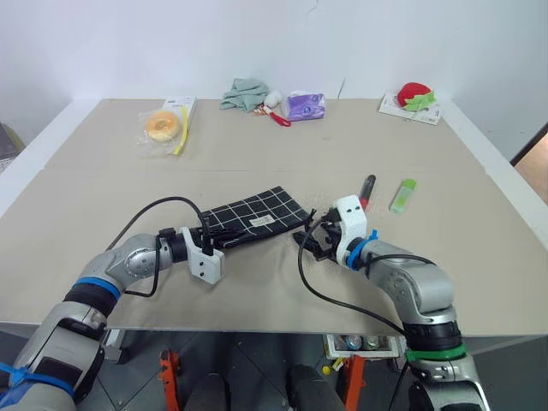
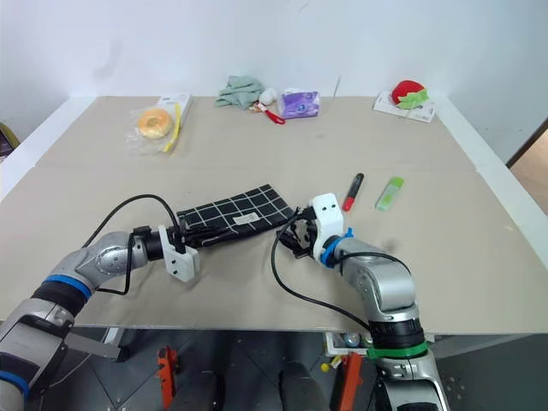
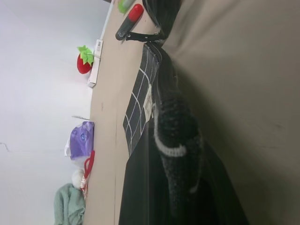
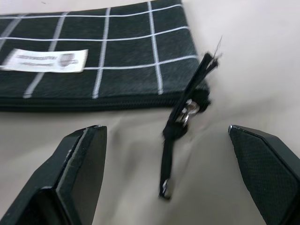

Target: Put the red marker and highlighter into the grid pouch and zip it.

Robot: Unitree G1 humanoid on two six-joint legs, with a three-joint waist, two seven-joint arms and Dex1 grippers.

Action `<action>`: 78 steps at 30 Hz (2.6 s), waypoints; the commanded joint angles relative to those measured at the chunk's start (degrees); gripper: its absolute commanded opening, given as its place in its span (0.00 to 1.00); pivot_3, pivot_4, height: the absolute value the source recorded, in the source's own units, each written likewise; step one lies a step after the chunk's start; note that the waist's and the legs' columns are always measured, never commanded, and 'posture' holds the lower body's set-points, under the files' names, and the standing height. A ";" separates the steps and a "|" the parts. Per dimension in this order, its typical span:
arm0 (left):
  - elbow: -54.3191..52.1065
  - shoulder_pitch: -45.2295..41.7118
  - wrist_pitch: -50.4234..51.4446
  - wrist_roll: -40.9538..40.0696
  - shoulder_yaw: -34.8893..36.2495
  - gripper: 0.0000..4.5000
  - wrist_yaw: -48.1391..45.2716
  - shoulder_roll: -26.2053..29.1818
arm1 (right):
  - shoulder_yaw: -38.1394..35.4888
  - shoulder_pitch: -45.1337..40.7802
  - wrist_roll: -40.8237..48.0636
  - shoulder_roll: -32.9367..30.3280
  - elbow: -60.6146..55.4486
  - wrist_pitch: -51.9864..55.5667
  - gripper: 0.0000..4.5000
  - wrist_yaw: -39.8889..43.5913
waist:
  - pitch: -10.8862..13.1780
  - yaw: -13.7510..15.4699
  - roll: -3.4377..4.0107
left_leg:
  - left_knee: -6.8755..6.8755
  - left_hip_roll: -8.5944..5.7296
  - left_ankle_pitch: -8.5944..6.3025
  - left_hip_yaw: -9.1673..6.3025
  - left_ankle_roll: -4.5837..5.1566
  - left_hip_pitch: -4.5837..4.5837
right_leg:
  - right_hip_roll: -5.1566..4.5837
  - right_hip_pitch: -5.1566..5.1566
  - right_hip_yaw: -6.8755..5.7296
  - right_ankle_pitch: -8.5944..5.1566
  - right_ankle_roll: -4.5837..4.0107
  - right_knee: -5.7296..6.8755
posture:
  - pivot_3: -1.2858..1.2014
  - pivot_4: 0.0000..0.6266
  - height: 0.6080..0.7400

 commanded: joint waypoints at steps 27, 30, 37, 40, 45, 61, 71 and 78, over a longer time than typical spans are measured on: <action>-2.59 2.61 3.73 -5.66 0.71 0.00 -3.58 -3.83 | 12.18 2.21 -4.02 -8.59 -6.58 -9.13 0.02 15.44 | 0.03 0.29 -0.02 | -0.10 -0.23 -0.02 -0.49 -0.01 -0.22 | -0.21 0.36 -0.28 0.01 0.22 -0.77 | 0.52 0.24 1.00; -4.32 3.31 4.05 -8.13 1.48 0.00 -4.64 -4.20 | 13.28 1.45 -8.35 -10.15 -3.65 -9.55 0.02 13.03 | 0.05 0.27 -0.03 | -0.13 -0.21 -0.02 -0.50 -0.01 -0.22 | -0.20 0.33 -0.30 0.00 0.23 -0.78 | 0.52 0.24 1.00; -7.68 4.68 5.41 -11.85 2.22 0.00 -6.92 -4.71 | 15.46 0.95 -11.51 -11.19 -4.01 -10.91 0.02 13.76 | 0.09 0.24 -0.10 | -0.13 -0.22 -0.03 -0.55 -0.01 -0.24 | -0.21 0.35 -0.33 -0.02 0.24 -0.78 | 0.52 0.24 1.00; -9.21 5.32 6.18 -12.86 2.71 0.00 -7.31 -4.71 | 14.82 1.40 -11.57 -10.75 -4.32 -10.47 0.02 13.63 | 0.10 0.24 -0.13 | -0.13 -0.21 -0.03 -0.56 -0.01 -0.24 | -0.20 0.34 -0.35 -0.02 0.23 -0.78 | 0.52 0.24 1.00; -10.82 6.28 7.05 -14.12 3.43 0.00 -8.25 -3.78 | 12.34 2.22 -11.60 -12.93 -4.24 -10.47 0.02 14.43 | 0.12 0.27 -0.16 | -0.13 -0.22 -0.03 -0.57 -0.01 -0.25 | -0.21 0.34 -0.35 -0.02 0.23 -0.78 | 0.52 0.24 1.00; -11.84 7.84 10.91 -15.28 3.66 0.00 -9.37 -4.00 | 18.45 2.50 -16.62 -21.01 -12.87 -11.12 0.02 19.62 | 0.14 0.31 -0.19 | -0.15 -0.20 -0.04 -0.57 -0.03 -0.26 | -0.21 0.33 -0.39 -0.06 0.20 -0.80 | 0.52 0.24 1.00; -12.36 7.63 12.34 -16.35 4.01 0.00 -10.14 -4.86 | 21.09 0.80 -16.86 -17.17 -15.66 -9.80 0.02 20.33 | 0.20 -0.05 -0.29 | -0.15 -0.14 -0.04 -0.58 -0.03 -0.26 | -0.15 0.31 -0.42 -0.06 0.16 -0.80 | 0.52 0.24 1.00; -12.96 7.65 12.82 -18.19 4.49 0.00 -11.01 -5.54 | 23.95 0.05 -23.55 -20.64 -11.35 -12.01 0.02 19.65 | 0.23 -0.04 -0.31 | -0.15 -0.16 -0.04 -0.59 -0.03 -0.27 | -0.18 0.31 -0.44 -0.06 0.16 -0.80 | 0.52 0.24 1.00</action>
